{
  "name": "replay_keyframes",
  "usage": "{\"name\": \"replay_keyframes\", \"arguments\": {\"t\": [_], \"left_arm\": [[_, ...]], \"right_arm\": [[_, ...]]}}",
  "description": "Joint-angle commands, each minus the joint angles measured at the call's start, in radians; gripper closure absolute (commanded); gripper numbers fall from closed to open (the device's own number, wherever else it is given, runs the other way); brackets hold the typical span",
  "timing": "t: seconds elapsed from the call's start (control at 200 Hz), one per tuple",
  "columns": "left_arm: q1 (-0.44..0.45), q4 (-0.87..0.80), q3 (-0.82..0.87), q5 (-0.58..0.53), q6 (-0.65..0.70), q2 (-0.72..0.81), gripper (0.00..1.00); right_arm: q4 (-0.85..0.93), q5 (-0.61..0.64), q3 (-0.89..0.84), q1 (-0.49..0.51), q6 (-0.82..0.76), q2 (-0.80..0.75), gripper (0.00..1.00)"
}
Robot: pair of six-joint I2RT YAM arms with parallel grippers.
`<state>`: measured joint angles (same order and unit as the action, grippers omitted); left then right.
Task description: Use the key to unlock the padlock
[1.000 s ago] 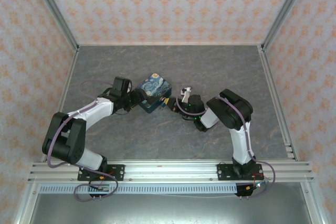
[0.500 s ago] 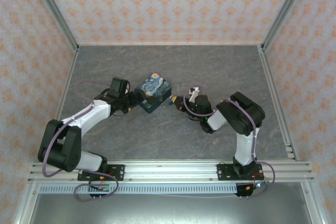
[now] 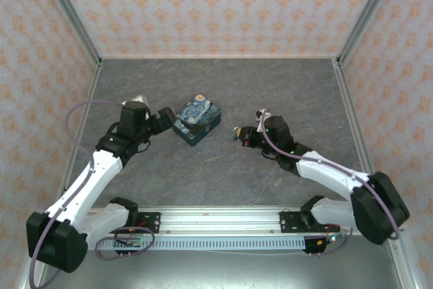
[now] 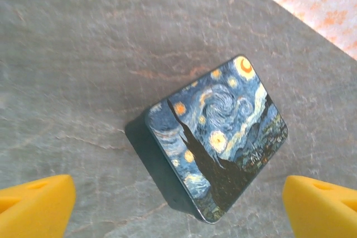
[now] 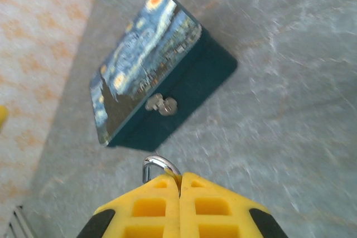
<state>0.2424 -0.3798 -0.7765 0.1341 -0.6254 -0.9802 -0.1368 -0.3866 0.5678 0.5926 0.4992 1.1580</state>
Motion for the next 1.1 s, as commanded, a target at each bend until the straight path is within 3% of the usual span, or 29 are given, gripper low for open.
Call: {"name": "replay_keyframes", "arguments": {"t": [0.0, 0.095, 0.215, 0.751, 0.901, 1.096], "left_arm": [[0.004, -0.044, 0.023, -0.119, 0.044, 0.048, 0.04], [0.003, -0.049, 0.027, -0.148, 0.048, 0.071, 0.03], [0.003, -0.059, 0.03, -0.183, 0.039, 0.083, 0.03], [0.003, -0.08, 0.021, -0.184, 0.038, 0.072, 0.02], [0.003, -0.087, 0.014, -0.187, 0.05, 0.078, 0.02], [0.003, -0.097, -0.008, -0.219, 0.08, 0.095, 0.02]], "right_arm": [[0.444, 0.07, 0.077, -0.003, -0.062, -0.062, 1.0], [0.561, 0.082, 0.093, -0.002, -0.053, -0.061, 1.0], [0.587, 0.047, 0.074, -0.003, -0.03, -0.034, 1.0], [0.474, 0.046, 0.052, -0.002, -0.016, 0.148, 1.0], [0.491, 0.094, 0.068, -0.005, -0.027, 0.125, 0.77], [0.58, 0.203, 0.131, -0.01, -0.083, 0.042, 0.64]]}}
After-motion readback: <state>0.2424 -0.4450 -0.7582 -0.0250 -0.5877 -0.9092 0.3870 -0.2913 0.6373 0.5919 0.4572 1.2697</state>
